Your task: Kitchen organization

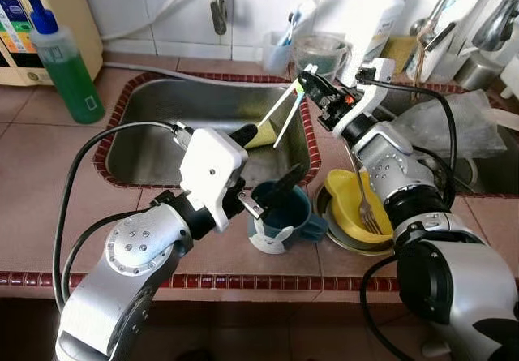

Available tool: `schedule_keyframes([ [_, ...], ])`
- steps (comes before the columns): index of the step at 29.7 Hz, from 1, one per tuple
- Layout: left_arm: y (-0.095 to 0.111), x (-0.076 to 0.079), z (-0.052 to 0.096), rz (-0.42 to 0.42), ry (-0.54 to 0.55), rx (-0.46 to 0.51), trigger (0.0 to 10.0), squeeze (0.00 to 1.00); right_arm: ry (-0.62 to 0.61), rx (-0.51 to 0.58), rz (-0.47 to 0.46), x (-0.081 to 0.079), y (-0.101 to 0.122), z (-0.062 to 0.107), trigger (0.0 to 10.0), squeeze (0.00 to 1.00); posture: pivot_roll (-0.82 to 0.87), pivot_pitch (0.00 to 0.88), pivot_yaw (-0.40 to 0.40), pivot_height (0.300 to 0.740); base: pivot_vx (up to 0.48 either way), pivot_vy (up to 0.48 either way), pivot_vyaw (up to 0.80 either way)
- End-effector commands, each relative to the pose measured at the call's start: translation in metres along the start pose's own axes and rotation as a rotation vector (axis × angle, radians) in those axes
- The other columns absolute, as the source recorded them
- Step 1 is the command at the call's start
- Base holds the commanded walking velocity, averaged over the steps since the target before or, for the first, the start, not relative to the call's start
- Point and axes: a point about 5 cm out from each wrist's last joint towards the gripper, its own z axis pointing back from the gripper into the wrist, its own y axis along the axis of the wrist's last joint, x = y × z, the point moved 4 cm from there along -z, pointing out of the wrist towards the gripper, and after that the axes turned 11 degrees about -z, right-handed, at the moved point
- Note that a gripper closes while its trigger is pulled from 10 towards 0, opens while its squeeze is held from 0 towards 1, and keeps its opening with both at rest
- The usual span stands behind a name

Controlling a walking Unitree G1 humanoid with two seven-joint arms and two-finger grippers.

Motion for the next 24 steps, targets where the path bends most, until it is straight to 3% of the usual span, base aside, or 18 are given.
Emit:
schedule_keyframes([
  [1, 0.01, 0.003, 0.0, -0.003, -0.016, 0.028, 10.0, 0.0, 0.015, 0.001, -0.016, -0.004, 0.005, -0.004, 10.0, 0.0, 0.05, 0.227, -0.059, 0.74, 0.0, 0.0, 0.0],
  [24, 0.016, 0.001, -0.004, 0.002, 0.001, 0.037, 10.0, 0.0, 0.063, -0.012, -0.029, -0.017, 0.008, -0.015, 10.0, 0.0, 0.05, 0.215, -0.076, 0.74, 0.0, 0.0, 0.0],
])
